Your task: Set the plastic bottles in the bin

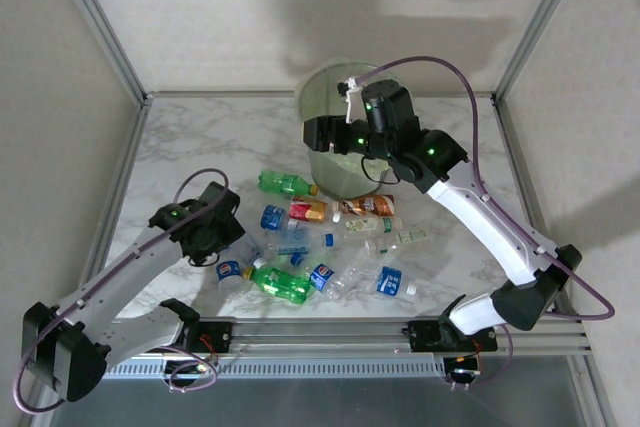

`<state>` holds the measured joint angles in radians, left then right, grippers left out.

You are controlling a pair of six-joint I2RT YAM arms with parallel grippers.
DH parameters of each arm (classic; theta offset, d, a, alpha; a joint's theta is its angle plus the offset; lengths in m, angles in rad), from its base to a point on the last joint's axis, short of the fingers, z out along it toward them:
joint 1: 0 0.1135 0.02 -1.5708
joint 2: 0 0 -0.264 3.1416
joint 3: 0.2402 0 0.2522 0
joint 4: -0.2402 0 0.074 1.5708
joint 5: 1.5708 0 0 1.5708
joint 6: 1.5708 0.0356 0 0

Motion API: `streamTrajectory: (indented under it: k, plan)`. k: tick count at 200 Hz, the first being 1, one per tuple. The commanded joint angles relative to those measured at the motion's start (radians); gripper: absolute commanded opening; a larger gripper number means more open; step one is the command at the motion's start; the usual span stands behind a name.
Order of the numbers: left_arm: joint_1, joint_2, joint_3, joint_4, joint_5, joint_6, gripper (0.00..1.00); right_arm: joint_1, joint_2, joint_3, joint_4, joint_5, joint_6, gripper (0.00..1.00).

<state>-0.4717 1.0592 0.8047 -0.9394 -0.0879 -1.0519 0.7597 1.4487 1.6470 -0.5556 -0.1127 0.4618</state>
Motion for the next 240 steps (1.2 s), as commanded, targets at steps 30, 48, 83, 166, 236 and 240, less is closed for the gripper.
streamTrajectory:
  k: [30,48,83,166,236,240]
  plan:
    - [0.103,0.08,0.001,0.196,-0.068,0.024,0.76,0.032,0.004,-0.037,0.037,-0.034,0.029,0.69]
    - [0.149,0.129,-0.004,0.246,-0.04,0.043,0.75,0.038,-0.004,-0.045,0.031,-0.028,0.035,0.69]
    - [0.188,0.225,-0.013,0.307,0.002,0.08,0.76,0.044,-0.032,-0.069,0.029,-0.006,0.047,0.69]
    - [0.205,0.406,0.008,0.401,0.012,0.112,0.75,0.057,-0.086,-0.124,0.039,0.032,0.084,0.7]
    - [0.214,0.476,0.021,0.426,0.01,0.123,0.63,0.072,-0.081,-0.119,0.027,0.058,0.092,0.69]
    - [0.214,0.475,0.024,0.424,0.009,0.124,0.62,0.07,-0.083,-0.119,0.028,0.059,0.093,0.69]
